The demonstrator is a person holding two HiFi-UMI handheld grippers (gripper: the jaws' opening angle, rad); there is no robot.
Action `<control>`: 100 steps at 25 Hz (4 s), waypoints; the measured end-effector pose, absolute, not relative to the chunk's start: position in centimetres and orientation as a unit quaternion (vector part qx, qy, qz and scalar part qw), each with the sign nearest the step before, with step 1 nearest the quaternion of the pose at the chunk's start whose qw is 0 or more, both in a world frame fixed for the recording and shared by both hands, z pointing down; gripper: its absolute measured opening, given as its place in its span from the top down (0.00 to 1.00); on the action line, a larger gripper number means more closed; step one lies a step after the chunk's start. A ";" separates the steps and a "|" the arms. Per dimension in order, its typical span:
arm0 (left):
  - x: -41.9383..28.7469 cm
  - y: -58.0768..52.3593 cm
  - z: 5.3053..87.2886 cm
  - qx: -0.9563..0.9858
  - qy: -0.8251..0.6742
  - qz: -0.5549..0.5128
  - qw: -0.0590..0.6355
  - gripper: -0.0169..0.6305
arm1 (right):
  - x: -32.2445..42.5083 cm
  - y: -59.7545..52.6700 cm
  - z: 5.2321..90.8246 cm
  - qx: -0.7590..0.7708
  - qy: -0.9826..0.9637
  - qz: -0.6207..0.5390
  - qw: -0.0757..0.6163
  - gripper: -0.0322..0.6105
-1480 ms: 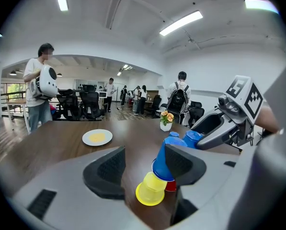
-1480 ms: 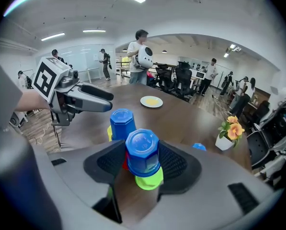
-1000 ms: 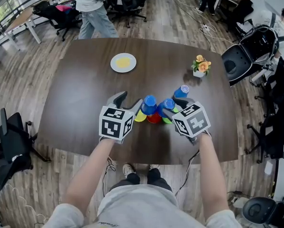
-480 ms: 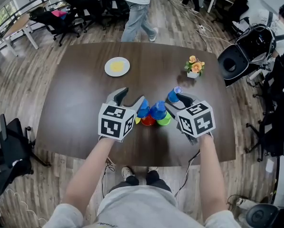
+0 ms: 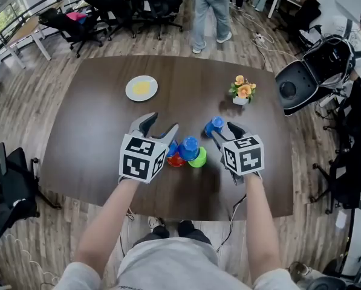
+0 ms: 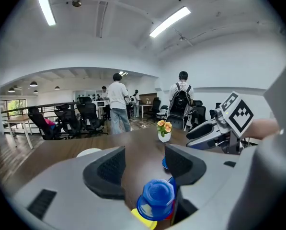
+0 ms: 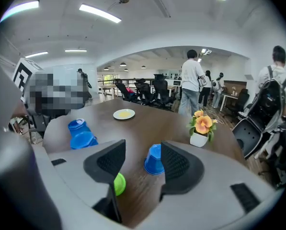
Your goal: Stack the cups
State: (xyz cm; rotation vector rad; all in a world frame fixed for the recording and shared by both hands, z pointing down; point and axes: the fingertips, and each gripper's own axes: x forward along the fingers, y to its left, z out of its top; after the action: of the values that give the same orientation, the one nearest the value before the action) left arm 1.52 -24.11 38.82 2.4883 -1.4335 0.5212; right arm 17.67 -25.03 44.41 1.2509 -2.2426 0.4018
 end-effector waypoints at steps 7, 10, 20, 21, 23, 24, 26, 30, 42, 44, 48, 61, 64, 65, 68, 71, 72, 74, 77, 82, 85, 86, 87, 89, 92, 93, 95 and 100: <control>1.3 -25.2 39.4 0.823 -0.523 0.186 0.120 0.58 | 19.0 -28.4 48.5 0.465 -0.829 0.134 0.281 0.60; 0.4 -25.6 39.5 0.813 -0.537 0.188 0.125 0.58 | 18.5 -29.5 50.3 0.458 -0.829 0.153 0.281 0.59; -2.2 -25.7 40.0 0.791 -0.566 0.187 0.135 0.58 | 18.1 -31.2 53.7 0.444 -0.822 0.163 0.318 0.58; -2.3 -25.7 40.0 0.791 -0.566 0.187 0.136 0.58 | 18.1 -31.1 53.8 0.443 -0.821 0.164 0.319 0.58; -2.3 -25.5 40.1 0.791 -0.566 0.187 0.139 0.58 | 18.1 -31.0 53.7 0.439 -0.823 0.164 0.322 0.60; -2.3 -25.4 40.1 0.792 -0.565 0.187 0.139 0.58 | 18.1 -30.9 53.5 0.438 -0.824 0.162 0.322 0.61; -2.4 -25.3 40.1 0.794 -0.562 0.186 0.140 0.58 | 18.2 -30.7 52.7 0.438 -0.826 0.157 0.319 0.61; -2.5 -24.9 40.2 0.801 -0.554 0.183 0.138 0.58 | 17.8 -30.2 49.9 0.441 -0.830 0.140 0.311 0.61; -1.8 -22.7 40.0 0.829 -0.515 0.172 0.133 0.58 | 14.4 -26.3 39.5 0.438 -0.852 0.095 0.269 0.61; -1.9 -22.3 40.0 0.833 -0.510 0.171 0.132 0.58 | 13.6 -25.7 38.1 0.434 -0.857 0.089 0.264 0.61; -2.3 -21.5 40.1 0.839 -0.500 0.169 0.133 0.58 | 11.2 -24.1 36.0 0.414 -0.867 0.076 0.265 0.61; -3.4 -19.0 40.4 0.855 -0.474 0.162 0.131 0.58 | 5.0 -19.5 36.2 0.357 -0.877 0.075 0.312 0.61; -3.5 -18.5 40.5 0.857 -0.471 0.163 0.132 0.58 | 4.6 -19.2 36.8 0.356 -0.874 0.079 0.322 0.61; -3.6 -18.4 40.5 0.857 -0.470 0.163 0.133 0.58 | 4.5 -19.2 36.9 0.356 -0.872 0.081 0.325 0.61; -4.2 -18.3 40.7 0.856 -0.470 0.165 0.136 0.58 | 4.1 -19.3 37.3 0.356 -0.871 0.086 0.329 0.61; -4.5 -18.3 40.9 0.856 -0.471 0.165 0.137 0.58 | 4.0 -19.6 37.5 0.359 -0.869 0.089 0.330 0.61; -4.6 -18.3 41.0 0.855 -0.471 0.166 0.138 0.58 | 4.0 -19.6 37.6 0.360 -0.868 0.090 0.330 0.61; -4.7 -18.2 41.0 0.855 -0.472 0.166 0.139 0.58 | 4.0 -19.7 37.7 0.361 -0.868 0.093 0.328 0.61; -4.9 -18.3 41.0 0.853 -0.475 0.166 0.140 0.58 | 4.2 -19.9 37.6 0.363 -0.869 0.099 0.323 0.61; -4.9 -18.4 41.2 0.852 -0.476 0.167 0.141 0.58 | 4.2 -20.0 37.8 0.362 -0.869 0.098 0.321 0.61; -4.8 -18.5 41.1 0.852 -0.475 0.168 0.140 0.58 | 4.1 -20.0 37.7 0.361 -0.870 0.094 0.322 0.61; -4.8 -18.5 41.1 0.852 -0.475 0.168 0.140 0.58 | 4.0 -20.0 37.7 0.360 -0.870 0.093 0.323 0.61; -4.8 -18.5 41.1 0.852 -0.475 0.168 0.140 0.58 | 4.0 -19.9 37.8 0.359 -0.870 0.092 0.324 0.61; -4.7 -18.5 41.0 0.852 -0.475 0.169 0.139 0.58 | 4.1 -19.9 37.9 0.357 -0.871 0.093 0.324 0.61; -4.5 -18.7 40.8 0.852 -0.476 0.169 0.137 0.58 | 4.4 -19.9 38.0 0.359 -0.872 0.095 0.319 0.61; -4.5 -18.7 40.7 0.852 -0.476 0.169 0.136 0.58 | 4.5 -19.9 38.0 0.360 -0.872 0.096 0.317 0.61; -4.4 -18.8 40.5 0.853 -0.477 0.168 0.133 0.58 | 4.7 -19.8 37.8 0.362 -0.874 0.099 0.309 0.61; -4.4 -19.3 39.8 0.852 -0.481 0.164 0.127 0.58 | 5.3 -19.6 36.2 0.369 -0.886 0.109 0.257 0.61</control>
State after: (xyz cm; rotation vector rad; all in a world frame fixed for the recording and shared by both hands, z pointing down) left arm -4.44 -19.32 39.84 2.4796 -1.3989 0.4786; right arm 5.30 -19.55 36.24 1.0007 -2.4049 0.2969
